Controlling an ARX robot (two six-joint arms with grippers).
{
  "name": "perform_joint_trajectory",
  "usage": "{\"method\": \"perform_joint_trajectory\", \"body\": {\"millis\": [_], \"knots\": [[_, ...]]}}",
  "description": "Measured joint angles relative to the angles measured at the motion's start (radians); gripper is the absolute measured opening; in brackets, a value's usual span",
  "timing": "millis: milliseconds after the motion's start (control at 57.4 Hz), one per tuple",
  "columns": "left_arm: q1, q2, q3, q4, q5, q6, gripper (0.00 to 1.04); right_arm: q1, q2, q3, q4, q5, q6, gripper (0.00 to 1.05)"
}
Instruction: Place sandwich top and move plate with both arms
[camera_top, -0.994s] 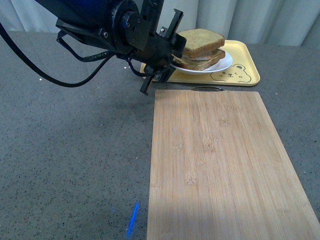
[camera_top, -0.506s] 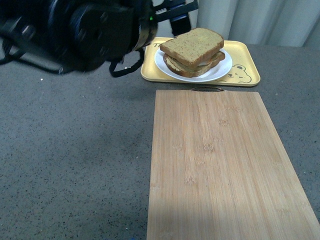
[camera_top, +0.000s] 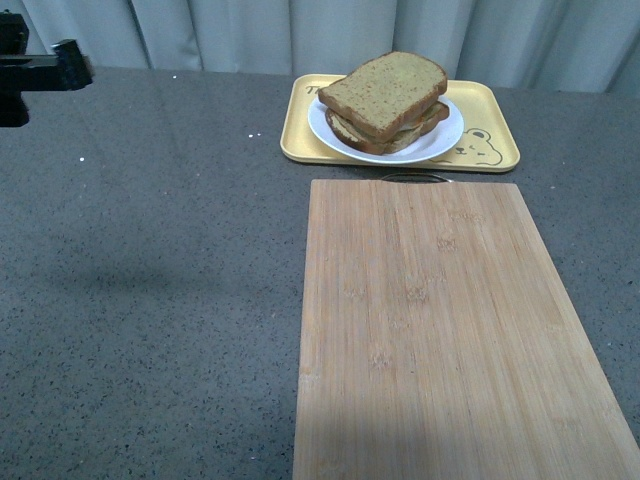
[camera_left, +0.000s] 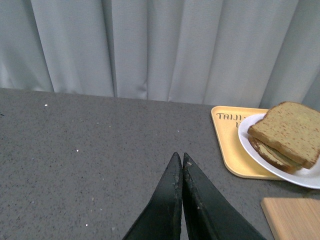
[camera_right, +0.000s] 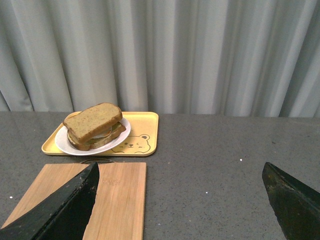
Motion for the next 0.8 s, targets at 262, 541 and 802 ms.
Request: {"method": "perform_joint_trajectory", "body": {"millis": [262,541,802], "knots": [[0.083,-0.307,-0.162,-0.136,0.068,0.007,0.04,0.0,0.0,0.0,0.0,0.0,0.0,0.95],[0.139,-0.565,-0.277,-0.287,0.127,0.01,0.04,0.0,0.0,0.0,0.0,0.0,0.0,0.95],[0.214,-0.821,-0.331,-0.486,0.203,0.011,0.04,0.0,0.0,0.0,0.0,0.0,0.0,0.95]]}}
